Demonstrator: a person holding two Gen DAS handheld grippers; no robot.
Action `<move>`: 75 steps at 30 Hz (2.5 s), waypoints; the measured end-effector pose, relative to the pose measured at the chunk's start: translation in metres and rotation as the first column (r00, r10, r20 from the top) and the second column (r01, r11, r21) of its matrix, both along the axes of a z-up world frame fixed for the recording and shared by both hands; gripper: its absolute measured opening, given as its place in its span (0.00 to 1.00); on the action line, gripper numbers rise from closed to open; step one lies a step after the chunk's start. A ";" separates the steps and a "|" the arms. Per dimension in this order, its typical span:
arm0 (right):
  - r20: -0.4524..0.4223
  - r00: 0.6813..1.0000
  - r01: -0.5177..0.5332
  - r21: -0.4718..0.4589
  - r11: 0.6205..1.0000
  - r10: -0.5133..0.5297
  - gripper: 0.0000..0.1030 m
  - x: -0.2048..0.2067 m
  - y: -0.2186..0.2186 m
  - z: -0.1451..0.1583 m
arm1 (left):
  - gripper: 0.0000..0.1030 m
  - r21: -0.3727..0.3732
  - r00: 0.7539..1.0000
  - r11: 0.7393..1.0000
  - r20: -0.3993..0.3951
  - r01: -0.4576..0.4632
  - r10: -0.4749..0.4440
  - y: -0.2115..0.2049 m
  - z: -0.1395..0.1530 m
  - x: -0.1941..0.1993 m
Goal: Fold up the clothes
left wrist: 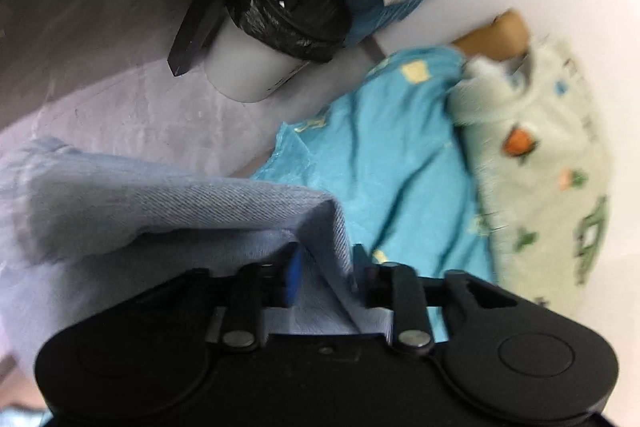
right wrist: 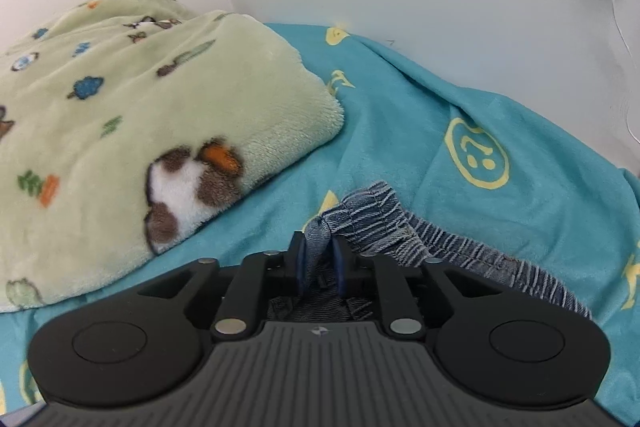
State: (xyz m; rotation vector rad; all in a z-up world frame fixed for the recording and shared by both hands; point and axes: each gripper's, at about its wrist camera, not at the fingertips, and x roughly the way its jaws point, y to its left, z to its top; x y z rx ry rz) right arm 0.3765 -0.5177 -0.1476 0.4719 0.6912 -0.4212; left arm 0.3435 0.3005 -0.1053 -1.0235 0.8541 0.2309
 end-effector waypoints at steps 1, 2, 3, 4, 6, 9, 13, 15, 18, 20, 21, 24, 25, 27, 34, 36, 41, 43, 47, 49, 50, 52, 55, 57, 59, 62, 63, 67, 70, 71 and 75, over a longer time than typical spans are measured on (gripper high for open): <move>0.010 1.000 -0.001 -0.004 1.000 0.001 0.29 -0.007 0.002 0.005 | 0.39 -0.029 1.000 1.000 0.023 -0.007 0.007 0.003 0.003 -0.015; 0.021 1.000 -0.002 -0.010 1.000 0.002 0.34 -0.015 0.005 0.010 | 0.42 -0.057 0.999 0.998 0.047 -0.011 0.014 0.006 0.007 -0.030; 0.031 1.000 0.001 -0.013 1.000 0.000 0.36 -0.024 0.008 0.015 | 0.44 -0.078 0.997 0.997 0.071 -0.012 0.017 0.007 0.008 -0.048; 0.042 0.999 -0.005 -0.011 1.000 0.005 0.40 -0.033 0.012 0.019 | 0.46 -0.100 0.996 0.995 0.091 -0.012 0.021 0.008 0.009 -0.065; 0.065 0.997 -0.035 -0.005 0.999 0.035 0.46 -0.055 0.021 0.026 | 0.52 -0.146 0.994 0.989 0.106 -0.012 0.028 0.005 0.008 -0.098; 0.077 0.993 -0.091 -0.038 0.995 0.094 0.49 -0.093 0.046 0.033 | 0.55 -0.225 0.995 0.974 0.095 0.014 0.007 -0.008 -0.006 -0.138; 0.054 0.983 -0.172 -0.081 0.982 0.176 0.52 -0.142 0.086 0.039 | 0.59 -0.384 0.996 0.923 0.076 -0.021 0.054 -0.027 -0.036 -0.160; 0.048 0.976 -0.208 -0.088 0.974 0.212 0.52 -0.162 0.105 0.043 | 0.59 -0.450 0.997 0.892 0.043 -0.035 0.061 -0.036 -0.050 -0.153; 0.054 0.958 -0.276 -0.083 0.958 0.281 0.52 -0.185 0.129 0.052 | 0.59 -0.407 0.998 0.913 0.061 0.016 0.010 -0.045 -0.054 -0.133; 0.066 0.945 -0.316 -0.072 0.946 0.321 0.54 -0.199 0.144 0.057 | 0.59 -0.384 0.997 0.923 0.069 -0.002 0.031 -0.046 -0.060 -0.124; 0.067 0.940 -0.330 -0.062 0.942 0.334 0.54 -0.204 0.149 0.058 | 0.58 -0.386 0.996 0.923 0.073 -0.013 0.045 -0.046 -0.064 -0.119; 0.088 0.932 -0.351 -0.011 0.936 0.351 0.54 -0.210 0.160 0.053 | 0.52 -0.383 0.993 0.924 0.107 -0.011 0.056 -0.049 -0.076 -0.101; 0.091 0.933 -0.350 0.013 0.937 0.348 0.54 -0.209 0.162 0.048 | 0.51 -0.381 0.991 0.924 0.121 -0.006 0.056 -0.050 -0.080 -0.094; 0.091 0.937 -0.343 0.064 0.937 0.337 0.54 -0.207 0.164 0.038 | 0.47 -0.356 0.988 0.934 0.143 -0.008 0.063 -0.052 -0.083 -0.083; 0.028 0.946 -0.324 0.158 0.933 0.324 0.54 -0.184 0.169 0.007 | 0.10 -0.172 0.978 0.985 0.200 -0.018 0.053 -0.059 -0.073 -0.064; 0.050 0.945 -0.327 0.146 0.934 0.323 0.54 -0.181 0.172 0.009 | 0.09 0.003 0.965 0.999 0.259 0.039 -0.038 -0.072 -0.052 -0.065; 0.075 0.927 -0.374 0.171 0.911 0.367 0.51 -0.176 0.185 0.009 | 0.09 0.230 0.951 0.971 0.280 0.067 -0.132 -0.105 0.012 -0.061; 0.086 0.920 -0.393 0.150 0.907 0.384 0.51 -0.179 0.184 0.015 | 0.09 0.371 0.936 0.923 0.276 0.105 -0.217 -0.131 0.041 -0.055; 0.120 0.925 -0.376 0.146 0.915 0.361 0.51 -0.189 0.167 0.027 | 0.09 0.575 0.899 0.802 0.249 0.162 -0.359 -0.196 0.091 -0.059; 0.137 0.932 -0.354 0.149 0.923 0.336 0.51 -0.194 0.154 0.033 | 0.09 0.669 0.871 0.717 0.216 0.197 -0.441 -0.237 0.112 -0.050; 0.145 0.936 -0.342 0.163 0.926 0.320 0.51 -0.196 0.147 0.036 | 0.09 0.711 0.852 0.669 0.198 0.214 -0.484 -0.262 0.120 -0.050; 0.164 0.944 -0.315 0.194 0.929 0.286 0.51 -0.199 0.131 0.040 | 0.09 0.785 0.809 0.568 0.156 0.247 -0.567 -0.311 0.128 -0.051; 0.190 0.953 -0.272 0.188 0.944 0.237 0.51 -0.204 0.112 0.047 | 0.09 0.860 0.725 0.411 0.073 0.303 -0.685 -0.386 0.116 -0.064; 0.207 0.956 -0.246 0.186 0.951 0.206 0.51 -0.205 0.099 0.051 | 0.09 0.875 0.667 0.337 0.022 0.348 -0.744 -0.429 0.099 -0.074; 0.224 0.959 -0.218 0.184 0.958 0.176 0.51 -0.207 0.085 0.054 | 0.09 0.866 0.621 0.298 -0.018 0.402 -0.784 -0.464 0.076 -0.083; 0.230 0.963 -0.180 0.163 0.970 0.140 0.51 -0.209 0.067 0.055 | 0.09 0.842 0.581 0.251 -0.088 0.478 -0.809 -0.503 0.031 -0.089; 0.226 0.964 -0.177 0.165 0.970 0.137 0.51 -0.209 0.063 0.054 | 0.09 0.832 0.571 0.234 -0.116 0.502 -0.813 -0.512 0.016 -0.093; 0.196 0.970 -0.183 0.204 0.962 0.143 0.51 -0.203 0.052 0.041 | 0.12 0.807 0.566 0.230 -0.150 0.543 -0.811 -0.520 -0.018 -0.104; 0.197 0.966 -0.215 0.249 0.944 0.168 0.51 -0.199 0.054 0.033 | 0.17 0.797 0.542 0.245 -0.120 0.552 -0.832 -0.507 -0.012 -0.118; 0.205 0.962 -0.230 0.249 0.941 0.181 0.51 -0.197 0.057 0.033 | 0.25 0.795 0.534 0.251 -0.107 0.552 -0.839 -0.502 -0.007 -0.123; 0.289 0.920 -0.328 0.196 0.924 0.266 0.51 -0.197 0.078 0.043 | 0.39 0.768 0.526 0.323 -0.021 0.553 -0.850 -0.470 0.023 -0.158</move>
